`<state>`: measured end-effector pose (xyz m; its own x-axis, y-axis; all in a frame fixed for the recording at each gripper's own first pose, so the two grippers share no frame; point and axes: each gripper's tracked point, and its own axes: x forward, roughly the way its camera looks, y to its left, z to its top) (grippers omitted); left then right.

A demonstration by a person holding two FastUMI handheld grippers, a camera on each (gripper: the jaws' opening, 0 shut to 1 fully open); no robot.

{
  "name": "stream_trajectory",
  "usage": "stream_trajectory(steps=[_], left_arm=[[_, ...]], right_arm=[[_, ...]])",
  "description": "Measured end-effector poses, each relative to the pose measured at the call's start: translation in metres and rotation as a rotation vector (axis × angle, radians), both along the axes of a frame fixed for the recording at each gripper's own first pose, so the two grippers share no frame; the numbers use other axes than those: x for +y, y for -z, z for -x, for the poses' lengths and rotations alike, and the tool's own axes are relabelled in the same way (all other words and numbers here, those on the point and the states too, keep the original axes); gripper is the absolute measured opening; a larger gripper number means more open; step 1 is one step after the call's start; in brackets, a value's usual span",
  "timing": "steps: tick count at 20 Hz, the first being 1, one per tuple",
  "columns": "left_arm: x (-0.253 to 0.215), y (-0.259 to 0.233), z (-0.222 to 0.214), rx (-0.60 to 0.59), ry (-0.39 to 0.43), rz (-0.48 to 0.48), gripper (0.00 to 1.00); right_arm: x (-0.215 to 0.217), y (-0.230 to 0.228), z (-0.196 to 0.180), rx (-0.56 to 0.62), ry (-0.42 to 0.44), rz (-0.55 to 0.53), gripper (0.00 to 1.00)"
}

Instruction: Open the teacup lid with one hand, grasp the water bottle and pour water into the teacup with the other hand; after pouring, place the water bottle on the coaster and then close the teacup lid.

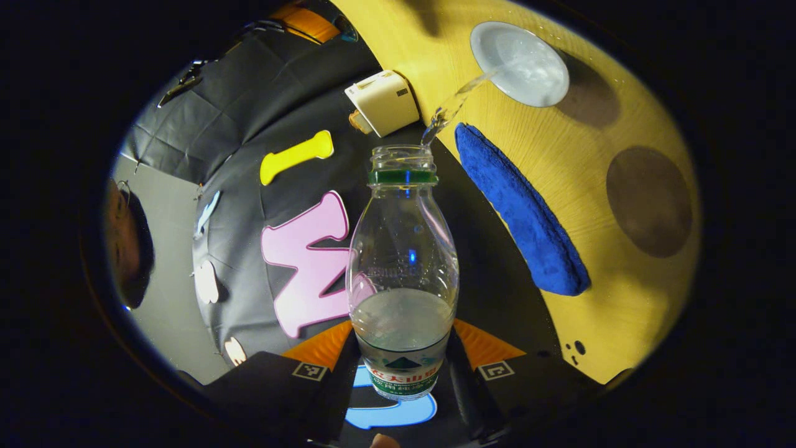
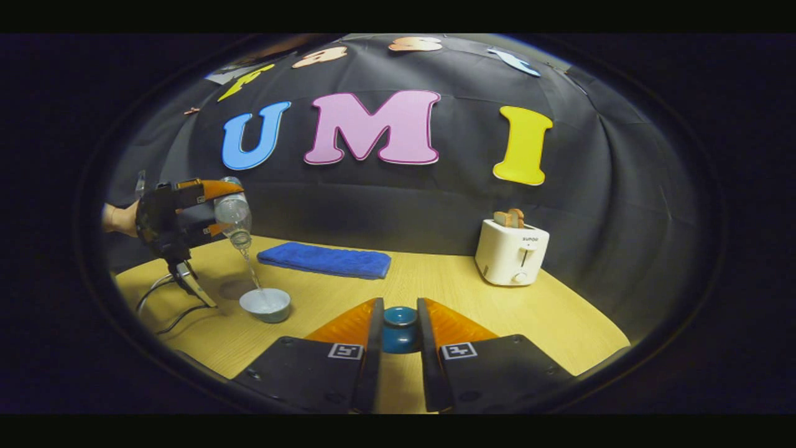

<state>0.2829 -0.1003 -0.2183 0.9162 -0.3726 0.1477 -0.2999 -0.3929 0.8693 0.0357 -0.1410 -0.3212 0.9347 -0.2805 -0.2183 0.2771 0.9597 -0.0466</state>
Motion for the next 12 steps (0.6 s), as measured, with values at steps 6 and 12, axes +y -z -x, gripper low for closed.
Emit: stream_trajectory(steps=[6,12], left_arm=[[-0.013,-0.017,0.003,-0.054,0.066,-0.020,0.72],[-0.023,-0.028,0.007,-0.105,0.122,-0.022,0.72]], right_arm=[[0.000,-0.003,0.000,-0.009,0.004,0.001,0.31],[0.001,-0.005,0.000,-0.011,0.001,0.004,0.36]])
